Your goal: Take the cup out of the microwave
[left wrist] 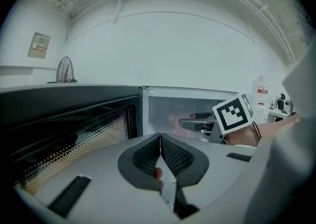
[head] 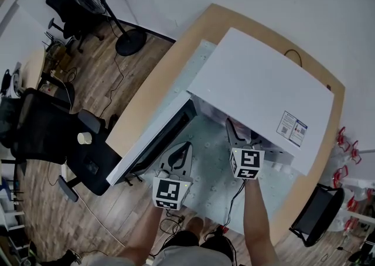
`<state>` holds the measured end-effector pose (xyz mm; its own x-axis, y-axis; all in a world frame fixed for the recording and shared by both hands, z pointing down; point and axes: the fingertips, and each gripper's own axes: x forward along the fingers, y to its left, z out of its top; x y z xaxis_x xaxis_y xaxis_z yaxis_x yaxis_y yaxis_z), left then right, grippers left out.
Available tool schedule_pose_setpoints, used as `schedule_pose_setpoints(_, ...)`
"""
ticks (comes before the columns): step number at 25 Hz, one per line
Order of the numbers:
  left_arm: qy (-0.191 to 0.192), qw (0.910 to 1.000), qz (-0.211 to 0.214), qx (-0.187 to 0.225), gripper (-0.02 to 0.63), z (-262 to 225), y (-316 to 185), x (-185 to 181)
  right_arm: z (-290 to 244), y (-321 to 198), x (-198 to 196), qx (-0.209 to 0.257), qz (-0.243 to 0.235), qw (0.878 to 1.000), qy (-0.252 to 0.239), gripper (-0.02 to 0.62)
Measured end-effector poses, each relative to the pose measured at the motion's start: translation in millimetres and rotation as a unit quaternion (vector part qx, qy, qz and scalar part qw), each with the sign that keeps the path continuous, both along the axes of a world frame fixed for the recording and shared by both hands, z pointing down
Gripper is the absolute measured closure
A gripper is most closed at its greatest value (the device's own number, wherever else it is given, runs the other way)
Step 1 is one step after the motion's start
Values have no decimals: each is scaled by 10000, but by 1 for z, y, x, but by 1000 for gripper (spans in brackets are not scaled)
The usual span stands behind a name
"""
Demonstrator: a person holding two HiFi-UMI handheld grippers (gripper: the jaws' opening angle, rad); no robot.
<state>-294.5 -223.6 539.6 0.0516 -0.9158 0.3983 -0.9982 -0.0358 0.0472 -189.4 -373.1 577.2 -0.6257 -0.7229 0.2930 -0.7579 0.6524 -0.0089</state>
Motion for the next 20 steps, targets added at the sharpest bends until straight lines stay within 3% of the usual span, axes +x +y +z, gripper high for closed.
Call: schedule_pose_setpoints(20, -129, 9998, -47, 166, 581, -24, 33, 19, -38, 50, 19, 170, -192, 9990, -370, 261)
